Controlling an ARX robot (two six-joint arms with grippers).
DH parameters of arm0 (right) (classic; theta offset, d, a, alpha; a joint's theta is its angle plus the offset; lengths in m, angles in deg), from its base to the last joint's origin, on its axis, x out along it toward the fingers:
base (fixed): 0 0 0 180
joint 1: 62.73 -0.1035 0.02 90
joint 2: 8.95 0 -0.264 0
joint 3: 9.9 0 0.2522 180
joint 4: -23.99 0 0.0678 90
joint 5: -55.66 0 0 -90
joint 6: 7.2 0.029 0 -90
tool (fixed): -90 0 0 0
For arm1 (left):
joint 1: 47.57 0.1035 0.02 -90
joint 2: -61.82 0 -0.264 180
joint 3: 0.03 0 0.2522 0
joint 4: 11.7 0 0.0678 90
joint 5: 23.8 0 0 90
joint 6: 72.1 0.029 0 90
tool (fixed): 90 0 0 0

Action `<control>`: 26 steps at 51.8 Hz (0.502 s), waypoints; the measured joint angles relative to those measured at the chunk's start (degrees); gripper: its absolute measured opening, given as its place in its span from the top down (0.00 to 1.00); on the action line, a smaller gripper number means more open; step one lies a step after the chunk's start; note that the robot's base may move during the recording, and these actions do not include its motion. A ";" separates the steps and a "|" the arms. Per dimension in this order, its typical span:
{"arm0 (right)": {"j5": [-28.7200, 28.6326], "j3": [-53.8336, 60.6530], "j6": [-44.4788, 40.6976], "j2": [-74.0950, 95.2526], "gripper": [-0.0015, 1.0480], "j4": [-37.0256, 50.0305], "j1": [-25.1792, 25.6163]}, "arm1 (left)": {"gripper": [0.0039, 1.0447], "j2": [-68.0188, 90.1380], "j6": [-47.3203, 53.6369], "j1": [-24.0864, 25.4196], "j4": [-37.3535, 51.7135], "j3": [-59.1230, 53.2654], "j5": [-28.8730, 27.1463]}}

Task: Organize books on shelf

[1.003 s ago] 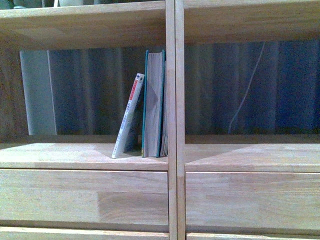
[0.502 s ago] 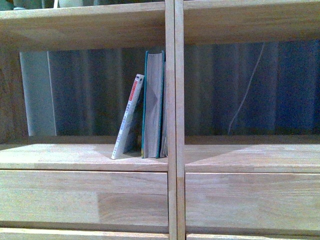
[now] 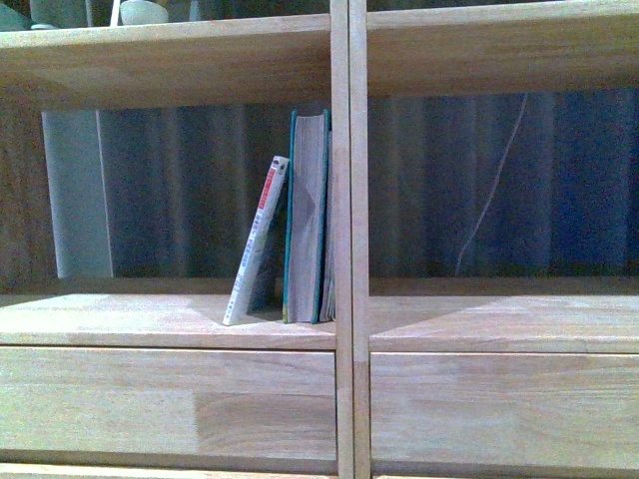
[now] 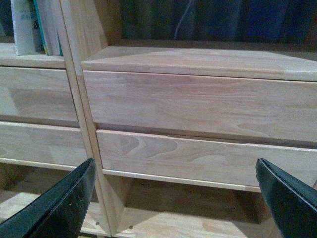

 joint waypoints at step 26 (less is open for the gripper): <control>0.00 0.00 0.00 0.00 0.07 0.00 0.00 | 0.07 0.02 0.00 0.00 0.00 0.00 0.00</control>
